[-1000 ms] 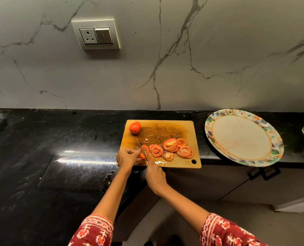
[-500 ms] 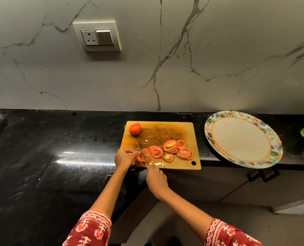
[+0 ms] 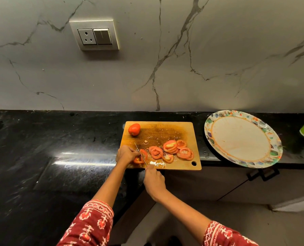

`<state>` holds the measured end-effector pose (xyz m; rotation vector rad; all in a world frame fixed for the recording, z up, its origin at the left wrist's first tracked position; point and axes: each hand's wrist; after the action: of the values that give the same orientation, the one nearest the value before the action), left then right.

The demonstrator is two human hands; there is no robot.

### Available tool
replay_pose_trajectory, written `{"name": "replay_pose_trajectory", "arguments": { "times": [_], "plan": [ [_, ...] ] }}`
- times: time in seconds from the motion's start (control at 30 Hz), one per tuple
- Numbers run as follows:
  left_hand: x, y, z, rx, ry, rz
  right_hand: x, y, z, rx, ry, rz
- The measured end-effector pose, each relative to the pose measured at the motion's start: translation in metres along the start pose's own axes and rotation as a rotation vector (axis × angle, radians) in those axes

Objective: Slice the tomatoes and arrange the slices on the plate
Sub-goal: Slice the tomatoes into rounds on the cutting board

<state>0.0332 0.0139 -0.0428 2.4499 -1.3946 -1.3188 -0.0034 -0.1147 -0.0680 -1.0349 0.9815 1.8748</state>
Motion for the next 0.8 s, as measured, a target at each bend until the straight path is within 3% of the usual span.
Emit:
{"name": "replay_pose_trajectory", "arguments": {
  "times": [0.23,0.57,0.63,0.73,0.8],
  "plan": [
    [-0.002,-0.003,0.004,-0.028,0.115,-0.114,0.001,-0.005,0.000,0.034,-0.001,0.008],
    [-0.002,-0.012,0.022,-0.016,0.375,-0.023,-0.001,0.014,-0.012,0.011,-0.093,-0.028],
    [-0.004,-0.009,0.027,0.087,0.270,0.020,0.000,0.019,-0.016,0.002,-0.122,-0.017],
    [-0.005,0.004,0.040,0.513,-0.043,0.013,0.001,0.021,-0.019,0.023,-0.186,0.001],
    [-0.002,0.006,0.047,0.699,-0.239,-0.017,0.001,0.021,-0.019,0.030,-0.221,0.009]
  ]
}}
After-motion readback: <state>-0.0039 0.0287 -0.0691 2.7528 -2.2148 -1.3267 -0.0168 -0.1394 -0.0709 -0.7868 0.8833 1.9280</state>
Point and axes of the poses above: each hand's wrist, its own y-axis away from the middle knuckle, its own x-axis out of the palm, z = x × y
